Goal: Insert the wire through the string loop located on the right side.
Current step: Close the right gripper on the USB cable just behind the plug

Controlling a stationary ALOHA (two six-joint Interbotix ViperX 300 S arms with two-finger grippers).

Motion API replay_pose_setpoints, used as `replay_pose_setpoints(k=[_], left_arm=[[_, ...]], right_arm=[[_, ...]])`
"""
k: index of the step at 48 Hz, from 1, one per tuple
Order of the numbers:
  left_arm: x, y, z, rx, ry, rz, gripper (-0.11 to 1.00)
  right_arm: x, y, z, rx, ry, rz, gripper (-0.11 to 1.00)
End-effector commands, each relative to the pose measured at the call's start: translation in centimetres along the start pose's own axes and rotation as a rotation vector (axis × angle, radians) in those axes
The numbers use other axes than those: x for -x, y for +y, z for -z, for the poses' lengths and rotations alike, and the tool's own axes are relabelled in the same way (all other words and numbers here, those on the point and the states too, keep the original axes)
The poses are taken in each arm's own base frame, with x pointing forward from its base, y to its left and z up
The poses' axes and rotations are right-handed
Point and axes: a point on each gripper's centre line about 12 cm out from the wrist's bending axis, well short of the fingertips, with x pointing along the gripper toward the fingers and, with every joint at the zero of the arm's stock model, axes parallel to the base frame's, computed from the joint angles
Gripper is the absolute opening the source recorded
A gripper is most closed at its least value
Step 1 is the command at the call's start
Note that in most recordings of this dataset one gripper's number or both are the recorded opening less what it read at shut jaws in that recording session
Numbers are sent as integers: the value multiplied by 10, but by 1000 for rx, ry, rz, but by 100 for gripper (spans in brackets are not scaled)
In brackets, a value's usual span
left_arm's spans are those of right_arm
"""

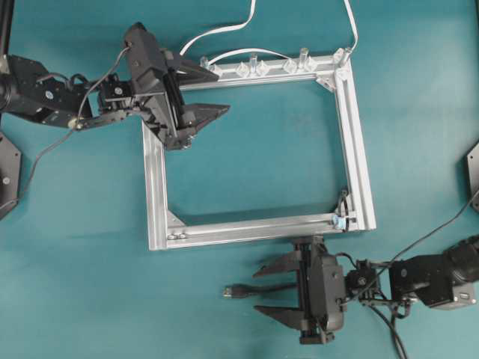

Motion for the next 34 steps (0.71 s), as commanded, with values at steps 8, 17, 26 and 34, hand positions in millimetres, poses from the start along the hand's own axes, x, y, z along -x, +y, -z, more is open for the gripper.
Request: replay_pose_setpoints(k=[8, 17, 26, 34], left_arm=[[2, -7, -12, 5, -38, 19, 78], [3, -10, -12, 1, -37, 27, 78], [4, -13, -9, -3, -29, 36, 78], [4, -16, -7, -6, -25, 45, 78]], right_arm=[[-9, 6, 0, -4, -15, -5, 76], [-11, 3, 6, 4, -4, 2, 75], [-14, -3, 12, 8, 9, 19, 75], [-17, -11, 10, 3, 6, 38, 75]])
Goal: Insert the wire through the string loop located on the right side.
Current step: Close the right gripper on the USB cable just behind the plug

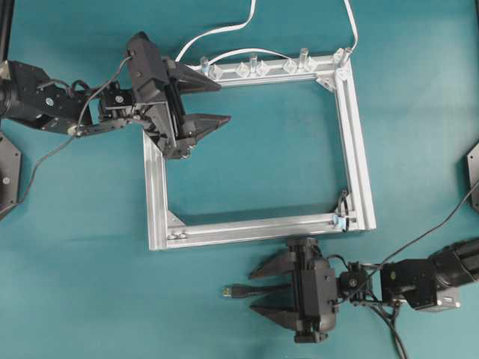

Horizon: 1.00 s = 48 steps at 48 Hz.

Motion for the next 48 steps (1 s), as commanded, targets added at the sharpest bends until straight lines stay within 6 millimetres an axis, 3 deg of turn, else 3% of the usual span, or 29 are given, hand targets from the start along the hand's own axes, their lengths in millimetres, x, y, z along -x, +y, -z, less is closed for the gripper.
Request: replay_pose_setpoints(k=[1, 14, 21, 31, 48], left_arm=[[3, -4, -11, 5, -35, 13, 78], [3, -4, -10, 4, -34, 14, 77], [4, -4, -9, 3, -31, 12, 77], [4, -4, -8, 3, -28, 13, 77], [4, -4, -8, 3, -28, 13, 77]], right_arm=[[-3, -5, -11, -19, -28, 15, 75], [-6, -8, -15, -22, -36, 24, 73], [-9, -8, -18, -19, -41, 26, 63], [-9, -6, -15, 11, -3, 17, 18], [-8, -5, -15, 22, 8, 13, 17]])
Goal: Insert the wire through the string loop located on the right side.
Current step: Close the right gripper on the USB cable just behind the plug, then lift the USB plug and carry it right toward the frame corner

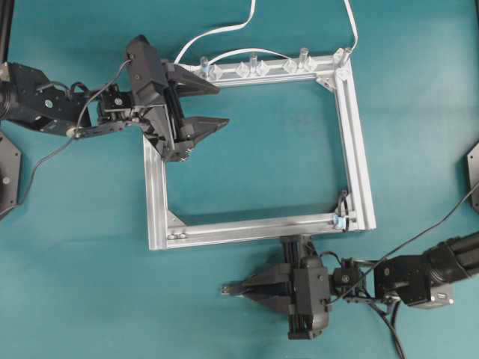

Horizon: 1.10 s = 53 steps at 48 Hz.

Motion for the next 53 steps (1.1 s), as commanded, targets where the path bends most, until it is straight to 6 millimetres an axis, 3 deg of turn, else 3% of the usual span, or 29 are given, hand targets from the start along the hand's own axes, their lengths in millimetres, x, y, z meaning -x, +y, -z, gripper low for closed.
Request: replay_pose_setpoints(k=[1, 19, 39, 53], left_arm=[[3, -2, -12, 6, -38, 8, 77], [3, -3, -12, 5, -37, 10, 77], [2, -3, -13, 6, -42, 10, 77], [2, -4, -13, 4, -40, 13, 77]], right_arm=[[0, 0, -12, -15, -21, -1, 17], [3, 0, -15, -17, -8, -8, 17], [38, -2, -49, 52, -33, -46, 17], [46, -5, -68, 70, -44, -55, 17]])
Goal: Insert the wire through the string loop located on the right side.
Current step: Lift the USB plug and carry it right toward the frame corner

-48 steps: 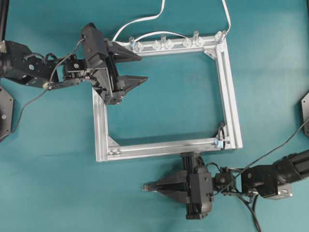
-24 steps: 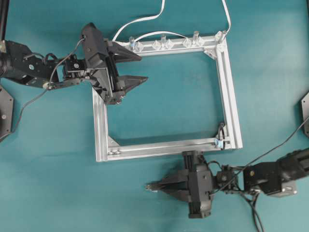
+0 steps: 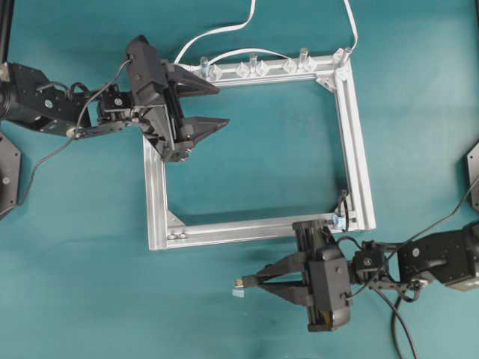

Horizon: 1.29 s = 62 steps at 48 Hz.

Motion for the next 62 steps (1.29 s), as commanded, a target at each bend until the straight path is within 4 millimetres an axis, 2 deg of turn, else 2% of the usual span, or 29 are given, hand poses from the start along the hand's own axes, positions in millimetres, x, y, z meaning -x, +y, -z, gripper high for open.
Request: replay_pose_setpoints(k=[1, 37, 46, 62], left_arm=[[2, -3, -12, 5, -39, 11, 77], [3, -3, -12, 5, -37, 11, 77], [3, -3, -10, 5, -24, 10, 77], [2, -4, -9, 5, 0, 10, 77]], right_arm=[[4, 2, -15, -14, -33, -12, 17], [7, 4, -10, -13, 26, -36, 17], [21, 0, -6, -10, 54, -47, 17], [61, -16, 9, 1, 85, -48, 17]])
